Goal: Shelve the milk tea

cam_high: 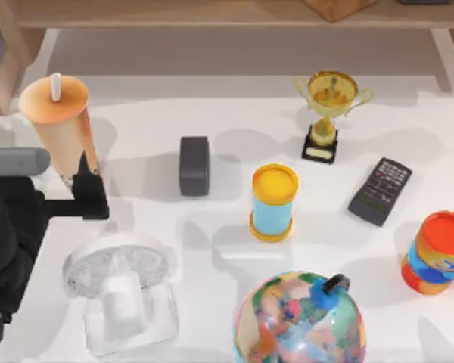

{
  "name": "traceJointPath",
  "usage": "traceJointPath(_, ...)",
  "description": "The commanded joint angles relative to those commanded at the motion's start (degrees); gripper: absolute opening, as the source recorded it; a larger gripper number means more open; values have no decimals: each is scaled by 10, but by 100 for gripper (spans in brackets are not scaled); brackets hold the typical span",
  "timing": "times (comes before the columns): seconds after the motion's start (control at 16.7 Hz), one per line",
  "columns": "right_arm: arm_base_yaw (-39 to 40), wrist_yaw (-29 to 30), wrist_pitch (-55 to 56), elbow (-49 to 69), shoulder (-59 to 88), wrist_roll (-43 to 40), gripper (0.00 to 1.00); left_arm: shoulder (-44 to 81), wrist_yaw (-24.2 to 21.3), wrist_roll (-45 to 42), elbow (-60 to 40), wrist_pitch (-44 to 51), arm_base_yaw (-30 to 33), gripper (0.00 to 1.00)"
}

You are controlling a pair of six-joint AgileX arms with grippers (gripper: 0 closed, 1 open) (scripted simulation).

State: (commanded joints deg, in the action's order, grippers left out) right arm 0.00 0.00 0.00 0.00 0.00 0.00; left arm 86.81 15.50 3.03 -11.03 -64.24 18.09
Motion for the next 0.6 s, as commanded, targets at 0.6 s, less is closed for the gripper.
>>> traceJointPath(0.6, 0, 0, 0, 0, 0, 0, 100, 71, -15, -3, -54, -18, -14, 100)
